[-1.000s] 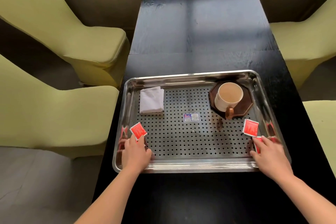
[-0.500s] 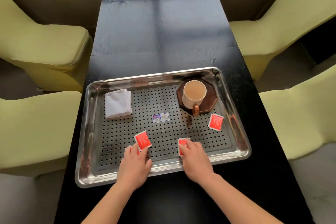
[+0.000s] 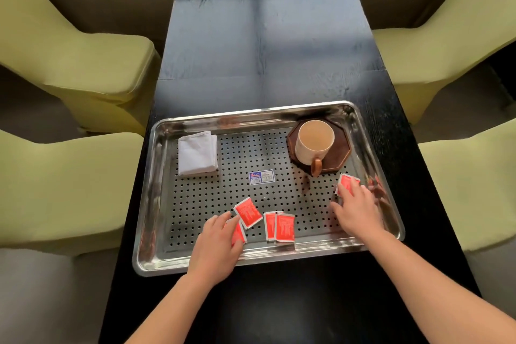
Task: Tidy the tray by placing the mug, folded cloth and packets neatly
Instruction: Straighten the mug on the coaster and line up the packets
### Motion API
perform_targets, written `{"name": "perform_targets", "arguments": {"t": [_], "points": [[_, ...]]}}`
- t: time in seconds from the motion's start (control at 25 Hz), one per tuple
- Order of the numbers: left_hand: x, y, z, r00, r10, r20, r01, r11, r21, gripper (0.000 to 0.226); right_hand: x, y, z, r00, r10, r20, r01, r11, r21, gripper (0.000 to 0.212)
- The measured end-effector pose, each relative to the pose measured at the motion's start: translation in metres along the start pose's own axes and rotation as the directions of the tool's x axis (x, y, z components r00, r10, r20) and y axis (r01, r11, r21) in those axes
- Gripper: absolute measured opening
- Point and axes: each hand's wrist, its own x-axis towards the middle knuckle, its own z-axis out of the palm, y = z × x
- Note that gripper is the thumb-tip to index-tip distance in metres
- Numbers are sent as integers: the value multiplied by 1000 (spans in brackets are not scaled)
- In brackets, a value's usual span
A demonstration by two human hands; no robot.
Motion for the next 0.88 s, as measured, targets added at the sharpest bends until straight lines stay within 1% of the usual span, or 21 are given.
{"name": "perform_targets", "arguments": {"t": [0.08, 0.16, 0.32, 0.4, 0.48, 0.52, 0.56, 0.64, 0.68, 0.72, 0.8, 0.88], "points": [[2, 8, 2, 999, 16, 36, -17, 999, 29, 57, -8, -8, 10, 998, -60, 2, 60, 998, -15, 55], [2, 14, 6, 998, 25, 52, -27, 999, 42, 56, -25, -26, 25, 986, -164, -18, 164, 986, 1, 48], [0, 16, 10, 998, 27, 58, -29, 999, 36, 56, -49, -72, 46, 951, -310, 24, 308, 950, 49, 44], [0, 14, 9, 999, 31, 42, -29, 999, -27, 54, -53, -91, 52, 927, -371, 63, 364, 926, 97, 45], [0, 11, 7, 999, 10, 30, -6, 992, -128, 54, -53, -98, 50, 906, -413, 94, 393, 903, 176, 48], [-1, 8, 6, 1000, -6, 22, 9, 986, -165, 54, -52, -96, 48, 911, -402, 89, 378, 903, 206, 50], [-1, 4, 6, 1000, -21, 10, 23, 982, -187, 55, -51, -90, 45, 932, -356, 73, 333, 917, 220, 53], [-2, -2, 6, 999, -45, -16, 41, 979, -202, 57, -49, -76, 42, 978, -205, 28, 195, 959, 205, 60], [-3, -2, 7, 998, -50, -23, 44, 978, -202, 58, -50, -72, 41, 987, -158, 19, 151, 970, 190, 62], [-4, -1, 8, 999, -49, -21, 44, 978, -202, 59, -52, -72, 41, 988, -151, 24, 145, 974, 175, 61], [-5, 3, 9, 999, -39, -2, 38, 977, -209, 62, -59, -83, 45, 975, -212, 62, 200, 967, 155, 61], [-6, 8, 9, 999, -35, 14, 38, 968, -248, 63, -65, -100, 51, 959, -267, 98, 249, 954, 165, 67]]}}
